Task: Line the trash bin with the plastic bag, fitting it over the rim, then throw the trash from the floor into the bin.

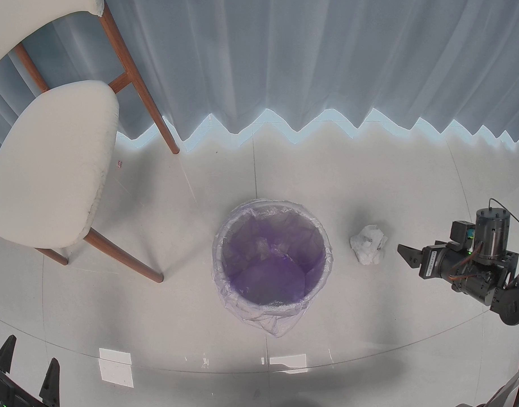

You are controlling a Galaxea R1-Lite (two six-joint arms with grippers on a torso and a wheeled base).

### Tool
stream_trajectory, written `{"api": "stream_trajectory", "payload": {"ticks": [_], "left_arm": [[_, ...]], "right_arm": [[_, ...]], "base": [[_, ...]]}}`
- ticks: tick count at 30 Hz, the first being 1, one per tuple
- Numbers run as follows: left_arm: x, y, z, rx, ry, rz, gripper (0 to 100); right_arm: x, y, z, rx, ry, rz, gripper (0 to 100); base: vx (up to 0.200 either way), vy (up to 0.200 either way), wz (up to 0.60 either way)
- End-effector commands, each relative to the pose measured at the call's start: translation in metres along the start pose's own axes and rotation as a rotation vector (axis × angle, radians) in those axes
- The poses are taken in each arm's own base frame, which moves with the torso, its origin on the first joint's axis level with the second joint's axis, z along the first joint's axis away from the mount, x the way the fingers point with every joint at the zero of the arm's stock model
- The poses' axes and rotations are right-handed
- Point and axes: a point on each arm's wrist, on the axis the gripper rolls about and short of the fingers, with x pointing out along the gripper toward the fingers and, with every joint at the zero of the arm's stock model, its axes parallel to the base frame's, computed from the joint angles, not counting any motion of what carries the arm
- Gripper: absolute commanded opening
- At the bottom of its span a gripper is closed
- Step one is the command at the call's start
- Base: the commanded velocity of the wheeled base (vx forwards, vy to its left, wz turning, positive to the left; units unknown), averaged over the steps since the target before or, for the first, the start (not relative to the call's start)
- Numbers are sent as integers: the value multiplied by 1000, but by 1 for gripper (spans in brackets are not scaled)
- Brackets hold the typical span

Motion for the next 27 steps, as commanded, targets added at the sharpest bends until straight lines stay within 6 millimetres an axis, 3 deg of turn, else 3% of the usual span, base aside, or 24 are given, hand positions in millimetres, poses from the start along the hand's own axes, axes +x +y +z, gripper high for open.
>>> {"api": "stream_trajectory", "payload": {"ticks": [1, 5, 13, 16, 21, 27], "left_arm": [[0, -1, -6, 22, 8, -35, 100], [0, 0, -6, -27, 8, 26, 100], [0, 4, -5, -39, 6, 174, 100], [0, 3, -6, -23, 10, 137, 100], [0, -2, -11, 5, 60, -92, 100], [0, -2, -10, 0, 51, -67, 100]], "right_arm": [[33, 19, 1, -36, 16, 40, 100], [56, 29, 7, -39, -2, 56, 100], [96, 15, -3, -16, -11, 5, 100], [108, 10, -7, -6, -20, -9, 100], [122, 10, -11, -1, -20, -8, 100], [142, 9, -12, 5, -24, -15, 100]], "base": [[0, 0, 0], [0, 0, 0], [0, 0, 0], [0, 0, 0], [0, 0, 0], [0, 0, 0]]}}
